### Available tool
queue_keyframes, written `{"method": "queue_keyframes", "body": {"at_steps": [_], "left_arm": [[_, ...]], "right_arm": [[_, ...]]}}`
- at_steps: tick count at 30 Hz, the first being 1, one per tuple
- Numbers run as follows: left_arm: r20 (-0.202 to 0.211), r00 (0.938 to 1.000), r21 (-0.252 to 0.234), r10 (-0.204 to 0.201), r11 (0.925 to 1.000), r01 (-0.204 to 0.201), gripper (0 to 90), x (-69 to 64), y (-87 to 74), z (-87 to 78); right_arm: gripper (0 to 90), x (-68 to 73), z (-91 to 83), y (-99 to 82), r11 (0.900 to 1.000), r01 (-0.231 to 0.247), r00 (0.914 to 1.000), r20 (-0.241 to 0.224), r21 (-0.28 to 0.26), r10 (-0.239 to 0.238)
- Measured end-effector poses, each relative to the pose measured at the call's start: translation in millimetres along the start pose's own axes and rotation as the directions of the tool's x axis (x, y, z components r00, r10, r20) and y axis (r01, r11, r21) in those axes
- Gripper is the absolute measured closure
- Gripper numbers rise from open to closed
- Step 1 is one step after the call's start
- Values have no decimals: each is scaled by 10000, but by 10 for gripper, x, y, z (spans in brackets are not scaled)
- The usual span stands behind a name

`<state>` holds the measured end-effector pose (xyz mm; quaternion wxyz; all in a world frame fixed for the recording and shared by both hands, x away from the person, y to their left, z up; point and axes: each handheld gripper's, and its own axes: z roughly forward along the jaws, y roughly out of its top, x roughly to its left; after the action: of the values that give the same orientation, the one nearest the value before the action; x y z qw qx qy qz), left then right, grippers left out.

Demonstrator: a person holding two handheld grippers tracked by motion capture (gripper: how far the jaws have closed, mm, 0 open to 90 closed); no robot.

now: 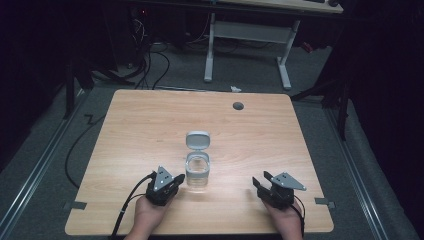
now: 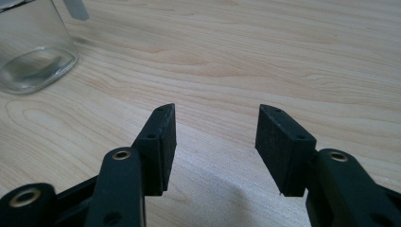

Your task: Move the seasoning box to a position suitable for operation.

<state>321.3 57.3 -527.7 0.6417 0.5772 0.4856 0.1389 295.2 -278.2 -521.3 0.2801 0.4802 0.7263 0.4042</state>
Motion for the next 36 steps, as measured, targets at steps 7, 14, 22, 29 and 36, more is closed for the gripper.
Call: {"method": "queue_keyframes", "body": {"at_steps": [7,14,22,29,36], "left_arm": [[214,9998,218,-38,9998,34,850,-103,-114,-106],[485,9988,571,-85,9984,58,865,-182,-167,-43],[785,9969,647,18,9979,-69,876,-266,-186,51],[846,9964,527,101,9985,-146,900,-295,-223,85],[994,9947,426,-260,9989,218,900,-286,-205,71]], "right_arm": [[642,84,6,33,9995,296,9984,-485,-140,-303],[900,264,127,232,9970,773,9884,-1314,66,-758],[900,460,261,518,9934,1110,9804,-1604,-296,-1144],[900,534,367,782,9948,838,9782,-1854,-575,-932],[900,545,555,957,9954,802,9809,-1736,-523,-882]]}}
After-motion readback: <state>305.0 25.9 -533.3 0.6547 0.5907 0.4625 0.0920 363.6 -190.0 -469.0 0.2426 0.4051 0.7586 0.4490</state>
